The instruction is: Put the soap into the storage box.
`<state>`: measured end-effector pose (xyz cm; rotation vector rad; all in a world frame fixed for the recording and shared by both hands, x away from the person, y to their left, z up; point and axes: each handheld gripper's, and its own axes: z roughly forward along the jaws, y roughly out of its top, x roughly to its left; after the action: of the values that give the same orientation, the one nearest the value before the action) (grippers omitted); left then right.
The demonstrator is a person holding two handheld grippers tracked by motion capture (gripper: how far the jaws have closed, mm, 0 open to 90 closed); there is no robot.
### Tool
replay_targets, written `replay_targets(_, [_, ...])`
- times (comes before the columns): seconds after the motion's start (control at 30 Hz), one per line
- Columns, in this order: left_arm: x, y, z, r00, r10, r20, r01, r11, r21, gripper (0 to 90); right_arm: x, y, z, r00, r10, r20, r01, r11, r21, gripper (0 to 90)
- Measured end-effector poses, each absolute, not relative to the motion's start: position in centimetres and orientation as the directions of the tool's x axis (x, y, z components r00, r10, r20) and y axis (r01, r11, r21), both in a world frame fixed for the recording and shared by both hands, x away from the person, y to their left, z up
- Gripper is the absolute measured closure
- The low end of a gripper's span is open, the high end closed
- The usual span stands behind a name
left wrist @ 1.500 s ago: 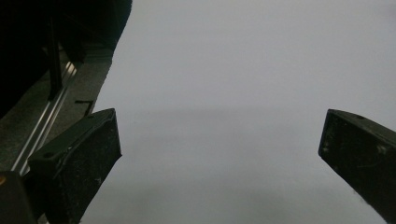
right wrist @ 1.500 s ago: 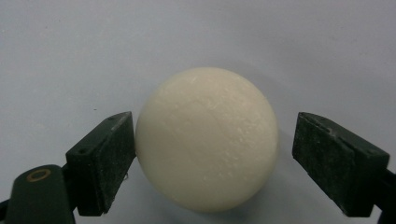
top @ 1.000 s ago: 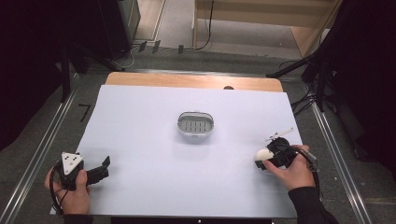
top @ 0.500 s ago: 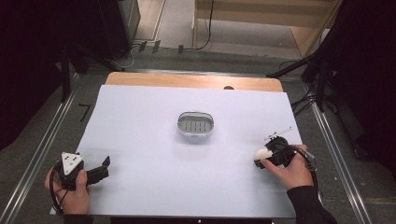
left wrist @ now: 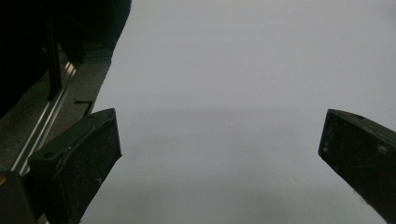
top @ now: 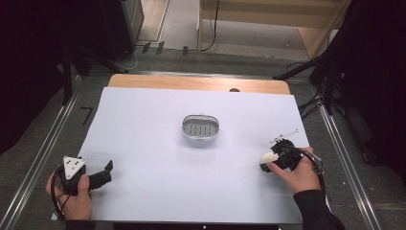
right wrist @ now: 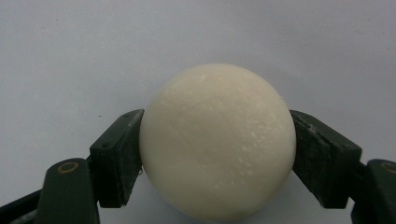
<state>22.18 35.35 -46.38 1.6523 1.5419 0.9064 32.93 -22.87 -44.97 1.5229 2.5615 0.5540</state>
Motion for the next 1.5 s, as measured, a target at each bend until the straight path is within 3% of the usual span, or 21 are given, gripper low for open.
replay_targets(1.5, [22.2,35.4,-46.4,0.05,0.998,0.024,0.512,-0.046,0.858,0.0,35.1,-18.9,-42.0,-0.574,0.814,0.083,0.763,0.496,0.413,24.4])
